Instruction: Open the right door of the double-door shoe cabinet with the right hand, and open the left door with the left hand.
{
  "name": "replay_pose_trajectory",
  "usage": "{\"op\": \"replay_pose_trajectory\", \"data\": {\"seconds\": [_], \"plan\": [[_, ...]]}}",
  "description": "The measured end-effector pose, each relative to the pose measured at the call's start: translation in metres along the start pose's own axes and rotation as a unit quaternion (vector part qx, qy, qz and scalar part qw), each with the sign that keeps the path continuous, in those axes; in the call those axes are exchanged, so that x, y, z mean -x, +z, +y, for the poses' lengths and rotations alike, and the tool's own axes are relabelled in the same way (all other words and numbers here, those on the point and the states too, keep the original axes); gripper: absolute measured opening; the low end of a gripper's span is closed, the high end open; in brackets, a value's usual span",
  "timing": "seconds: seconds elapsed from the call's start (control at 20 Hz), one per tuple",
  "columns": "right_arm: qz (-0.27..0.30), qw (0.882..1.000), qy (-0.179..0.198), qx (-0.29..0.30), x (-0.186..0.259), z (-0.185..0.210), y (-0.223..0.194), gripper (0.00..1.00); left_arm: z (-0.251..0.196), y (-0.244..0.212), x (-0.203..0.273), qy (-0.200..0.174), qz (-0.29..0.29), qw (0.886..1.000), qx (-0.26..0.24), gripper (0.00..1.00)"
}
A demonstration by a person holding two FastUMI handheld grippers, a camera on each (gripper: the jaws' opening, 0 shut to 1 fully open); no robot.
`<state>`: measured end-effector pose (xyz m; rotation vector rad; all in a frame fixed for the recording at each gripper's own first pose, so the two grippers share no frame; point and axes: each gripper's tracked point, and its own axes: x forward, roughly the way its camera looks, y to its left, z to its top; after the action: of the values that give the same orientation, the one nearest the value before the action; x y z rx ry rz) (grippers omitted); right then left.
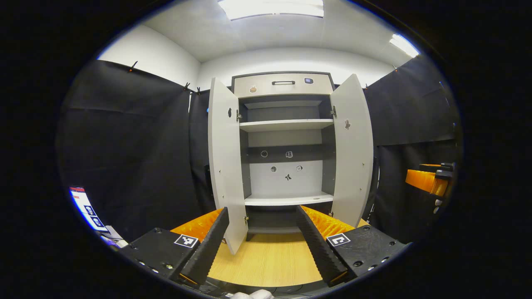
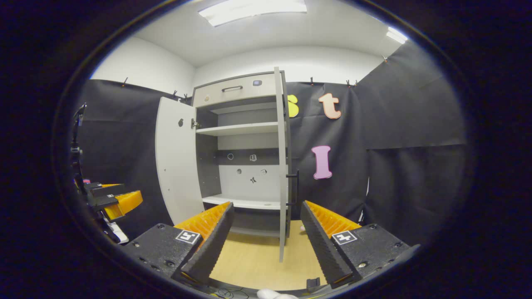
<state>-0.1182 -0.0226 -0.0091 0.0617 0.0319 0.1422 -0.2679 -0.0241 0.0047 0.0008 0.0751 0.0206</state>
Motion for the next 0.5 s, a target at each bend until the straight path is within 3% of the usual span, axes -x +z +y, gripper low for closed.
{"op": "replay_pose_trajectory", "data": {"seconds": [0.5], "plan": [[-0.01,1.0,-0.03,-0.001,0.023,-0.012,0.007,1.0,-0.01,0.013,0.011,-0.019,-0.011,1.0,0.003,0.96]]}}
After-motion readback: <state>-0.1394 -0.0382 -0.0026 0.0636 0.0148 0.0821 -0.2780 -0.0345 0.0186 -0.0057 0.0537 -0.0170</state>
